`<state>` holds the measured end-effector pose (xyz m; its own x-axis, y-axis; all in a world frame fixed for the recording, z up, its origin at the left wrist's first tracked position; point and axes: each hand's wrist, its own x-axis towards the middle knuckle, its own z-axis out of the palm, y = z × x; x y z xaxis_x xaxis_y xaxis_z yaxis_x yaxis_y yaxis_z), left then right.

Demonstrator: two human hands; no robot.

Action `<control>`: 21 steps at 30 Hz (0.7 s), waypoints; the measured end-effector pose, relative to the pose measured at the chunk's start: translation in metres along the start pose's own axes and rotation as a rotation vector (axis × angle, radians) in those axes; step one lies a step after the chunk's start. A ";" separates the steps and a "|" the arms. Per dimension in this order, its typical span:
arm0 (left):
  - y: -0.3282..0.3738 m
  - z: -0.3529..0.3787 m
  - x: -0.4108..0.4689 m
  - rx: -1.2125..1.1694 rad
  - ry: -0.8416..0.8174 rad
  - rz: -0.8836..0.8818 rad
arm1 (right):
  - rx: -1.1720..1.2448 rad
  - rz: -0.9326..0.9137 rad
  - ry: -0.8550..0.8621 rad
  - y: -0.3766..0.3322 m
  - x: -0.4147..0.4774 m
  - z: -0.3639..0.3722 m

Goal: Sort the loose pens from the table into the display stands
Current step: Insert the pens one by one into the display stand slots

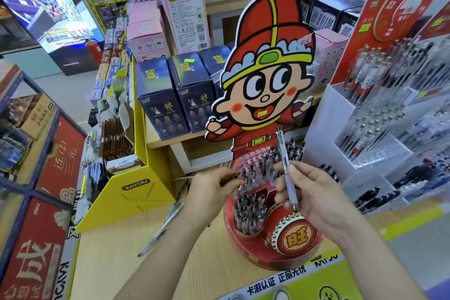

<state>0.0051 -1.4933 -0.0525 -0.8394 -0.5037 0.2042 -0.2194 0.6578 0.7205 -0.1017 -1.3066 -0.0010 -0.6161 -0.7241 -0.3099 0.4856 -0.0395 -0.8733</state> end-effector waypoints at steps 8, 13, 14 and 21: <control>0.004 0.006 -0.006 -0.028 -0.002 -0.009 | 0.000 -0.007 -0.028 0.005 0.003 -0.003; 0.010 -0.017 0.001 0.024 -0.189 -0.185 | -0.057 -0.035 -0.027 0.007 0.000 -0.006; 0.017 -0.025 0.004 -0.017 -0.138 -0.184 | -0.060 -0.033 -0.028 0.007 -0.001 -0.009; 0.095 -0.046 0.025 -0.537 -0.280 -0.190 | -0.073 -0.016 -0.173 0.004 -0.006 -0.019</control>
<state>-0.0137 -1.4696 0.0518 -0.9246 -0.3705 -0.0884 -0.1582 0.1623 0.9740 -0.1078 -1.2891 -0.0099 -0.5043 -0.8318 -0.2319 0.4263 -0.0063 -0.9045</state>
